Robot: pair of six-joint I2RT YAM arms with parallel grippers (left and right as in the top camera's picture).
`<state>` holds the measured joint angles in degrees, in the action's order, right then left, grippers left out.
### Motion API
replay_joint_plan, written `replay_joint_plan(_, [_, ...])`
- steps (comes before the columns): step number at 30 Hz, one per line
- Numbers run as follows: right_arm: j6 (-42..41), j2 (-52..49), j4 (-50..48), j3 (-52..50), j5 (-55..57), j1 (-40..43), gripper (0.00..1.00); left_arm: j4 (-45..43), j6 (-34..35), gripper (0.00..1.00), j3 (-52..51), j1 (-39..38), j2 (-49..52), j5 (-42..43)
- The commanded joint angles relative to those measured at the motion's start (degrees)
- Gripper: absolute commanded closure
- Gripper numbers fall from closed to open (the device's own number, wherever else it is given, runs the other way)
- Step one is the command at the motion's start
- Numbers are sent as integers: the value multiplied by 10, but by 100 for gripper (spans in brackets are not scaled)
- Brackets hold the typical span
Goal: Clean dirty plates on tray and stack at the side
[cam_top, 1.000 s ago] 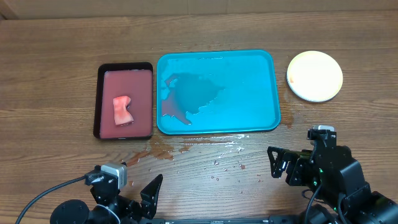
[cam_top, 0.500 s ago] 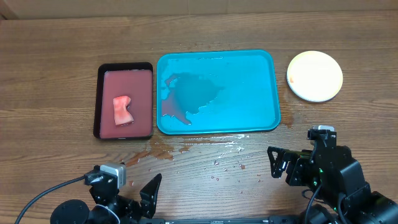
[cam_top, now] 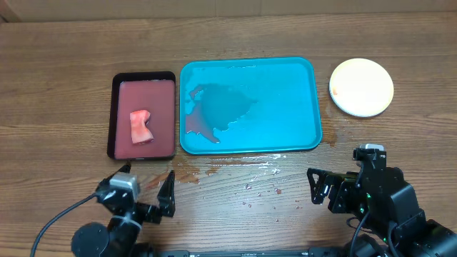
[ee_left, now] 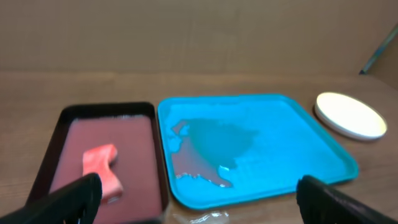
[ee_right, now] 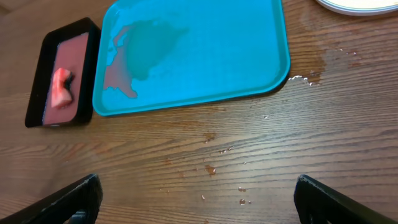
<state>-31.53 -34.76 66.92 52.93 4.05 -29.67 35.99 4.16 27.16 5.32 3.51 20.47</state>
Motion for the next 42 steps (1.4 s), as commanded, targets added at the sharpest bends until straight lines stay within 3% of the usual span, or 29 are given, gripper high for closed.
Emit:
replay_joint_plan(1, [-2, 2, -2, 2, 8, -3, 0, -57, -54, 0, -53, 4, -15, 40])
replay_joint_plan(7, [-2, 2, -2, 2, 8, -3, 0, -145, -135, 0, -118, 4, -16, 40])
replay_joint_plan(12, [-2, 2, -2, 2, 8, -3, 0, -155, -194, 0, -142, 3, -16, 35])
replay_joint_plan(25, [-2, 2, -2, 2, 8, -3, 0, -239, -143, 0, -232, -2, -33, 31])
replay_joint_plan(42, [-2, 2, -2, 2, 8, -3, 0, -243, -143, 0, -233, -6, -33, 33])
